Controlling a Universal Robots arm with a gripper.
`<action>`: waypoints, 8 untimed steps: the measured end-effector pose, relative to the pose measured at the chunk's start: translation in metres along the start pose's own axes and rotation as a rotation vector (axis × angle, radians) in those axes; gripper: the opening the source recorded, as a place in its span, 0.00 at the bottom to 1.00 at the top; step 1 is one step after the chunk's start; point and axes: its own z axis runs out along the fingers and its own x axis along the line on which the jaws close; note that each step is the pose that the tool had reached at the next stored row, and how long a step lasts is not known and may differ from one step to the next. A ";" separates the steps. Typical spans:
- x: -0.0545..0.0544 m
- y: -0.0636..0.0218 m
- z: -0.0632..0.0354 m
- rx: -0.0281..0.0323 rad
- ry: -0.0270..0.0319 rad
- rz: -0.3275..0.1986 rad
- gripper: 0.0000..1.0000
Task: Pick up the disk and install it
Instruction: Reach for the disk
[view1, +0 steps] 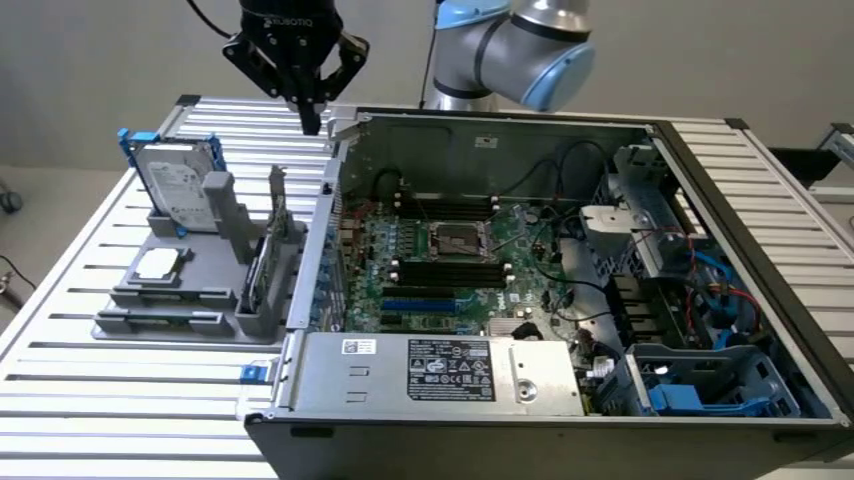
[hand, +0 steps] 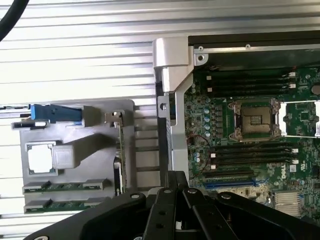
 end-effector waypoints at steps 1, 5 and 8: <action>0.005 0.0009 -0.0001 0.0001 0.0000 0.000 0.11; 0.023 0.0046 -0.0002 0.0008 0.0000 0.000 0.11; 0.037 0.0072 -0.0003 0.0015 -0.0001 0.000 0.11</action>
